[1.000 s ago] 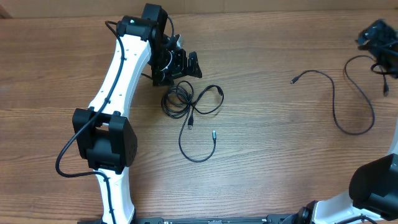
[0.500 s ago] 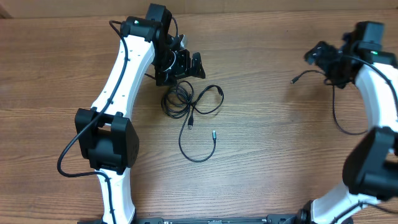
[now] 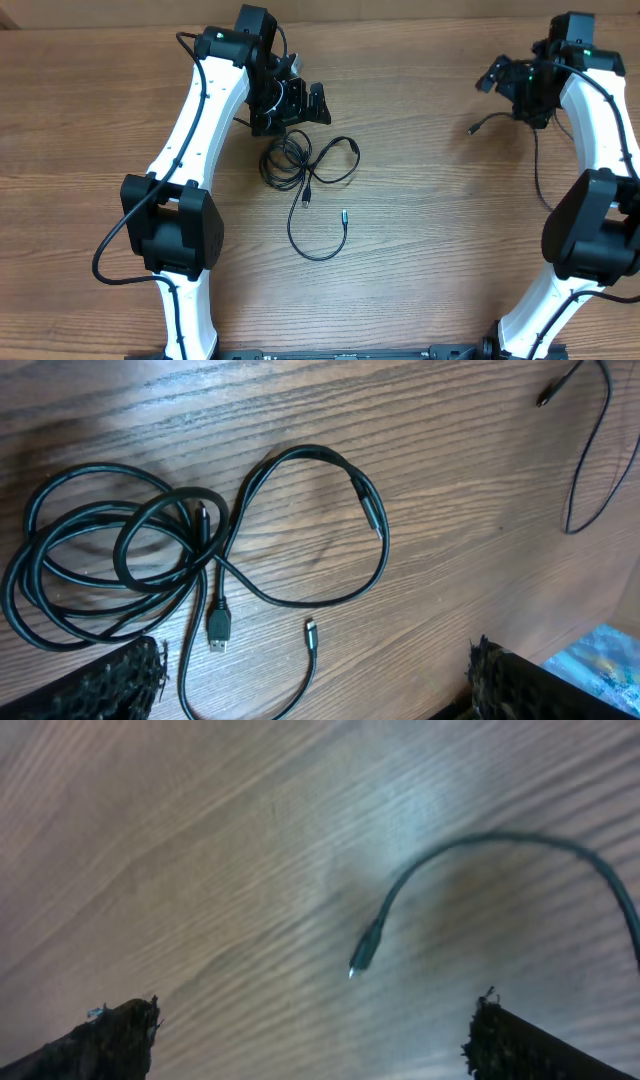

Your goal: Untangle cables

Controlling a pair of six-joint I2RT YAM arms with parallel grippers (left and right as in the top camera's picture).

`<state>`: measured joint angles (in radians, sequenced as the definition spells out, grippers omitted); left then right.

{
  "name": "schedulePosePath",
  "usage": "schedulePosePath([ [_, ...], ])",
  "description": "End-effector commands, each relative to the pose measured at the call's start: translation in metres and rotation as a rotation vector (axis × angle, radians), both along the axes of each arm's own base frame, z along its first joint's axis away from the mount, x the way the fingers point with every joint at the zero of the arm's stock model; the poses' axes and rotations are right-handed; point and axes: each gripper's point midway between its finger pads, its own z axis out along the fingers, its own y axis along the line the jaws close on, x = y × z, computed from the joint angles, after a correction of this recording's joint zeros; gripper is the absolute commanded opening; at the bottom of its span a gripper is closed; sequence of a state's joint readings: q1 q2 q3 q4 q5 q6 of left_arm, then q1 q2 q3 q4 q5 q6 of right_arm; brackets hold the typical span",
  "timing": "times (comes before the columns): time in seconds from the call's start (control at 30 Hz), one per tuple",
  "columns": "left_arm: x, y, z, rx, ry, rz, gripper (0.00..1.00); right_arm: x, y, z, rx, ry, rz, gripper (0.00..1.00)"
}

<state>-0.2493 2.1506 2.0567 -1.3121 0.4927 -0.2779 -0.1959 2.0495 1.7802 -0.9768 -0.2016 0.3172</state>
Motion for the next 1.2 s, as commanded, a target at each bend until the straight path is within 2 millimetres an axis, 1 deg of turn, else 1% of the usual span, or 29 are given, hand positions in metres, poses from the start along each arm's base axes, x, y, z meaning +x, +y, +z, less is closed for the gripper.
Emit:
schedulePosePath([
  [0.0, 0.002, -0.002, 0.009, -0.001, -0.042, -0.025, 1.0, 0.012, 0.0, -0.011, -0.025, -0.008, 0.007, 0.88],
  [0.03, 0.002, -0.002, 0.009, -0.001, -0.042, -0.025, 1.0, 0.016, 0.001, -0.013, -0.031, -0.018, 0.007, 0.81],
  [0.07, 0.002, -0.002, 0.009, -0.001, -0.042, -0.025, 0.99, 0.02, 0.002, -0.016, -0.04, -0.029, 0.008, 0.78],
  [0.1, 0.002, -0.002, 0.009, -0.001, -0.043, -0.025, 1.0, 0.022, 0.001, -0.019, -0.047, -0.032, 0.0, 0.78],
  [0.2, 0.002, -0.002, 0.009, -0.001, -0.043, -0.025, 1.0, 0.028, -0.009, -0.03, -0.076, -0.019, -0.104, 0.76],
  [0.33, 0.002, -0.002, 0.009, -0.001, -0.043, -0.025, 1.0, 0.034, -0.016, -0.048, -0.081, -0.006, -0.18, 0.62],
  [0.43, 0.002, -0.002, 0.009, -0.001, -0.043, -0.025, 0.99, 0.037, -0.015, -0.063, -0.075, 0.006, -0.189, 0.57],
  [0.57, 0.002, -0.002, 0.009, -0.001, -0.043, -0.025, 1.0, 0.034, -0.016, -0.082, -0.08, 0.046, -0.191, 0.47],
  [0.63, 0.002, -0.002, 0.009, 0.0, -0.043, -0.025, 1.0, 0.032, -0.017, -0.092, -0.088, 0.067, -0.194, 0.45],
  [0.77, 0.002, -0.002, 0.009, 0.0, -0.043, -0.025, 1.0, 0.027, -0.015, -0.106, -0.083, 0.104, -0.197, 0.45],
  [0.9, 0.002, -0.002, 0.009, -0.001, -0.043, -0.025, 1.0, 0.023, -0.016, -0.116, -0.089, 0.134, -0.198, 0.41],
  [1.07, 0.002, -0.002, 0.009, 0.0, -0.043, -0.025, 1.0, 0.022, -0.016, -0.118, -0.089, 0.137, -0.198, 0.35],
  [1.1, 0.002, -0.002, 0.009, 0.0, -0.043, -0.025, 1.0, 0.023, -0.016, -0.117, -0.089, 0.136, -0.198, 0.33],
  [1.17, 0.002, -0.002, 0.009, 0.0, -0.043, -0.025, 1.0, 0.022, -0.016, -0.118, -0.089, 0.137, -0.199, 0.24],
])
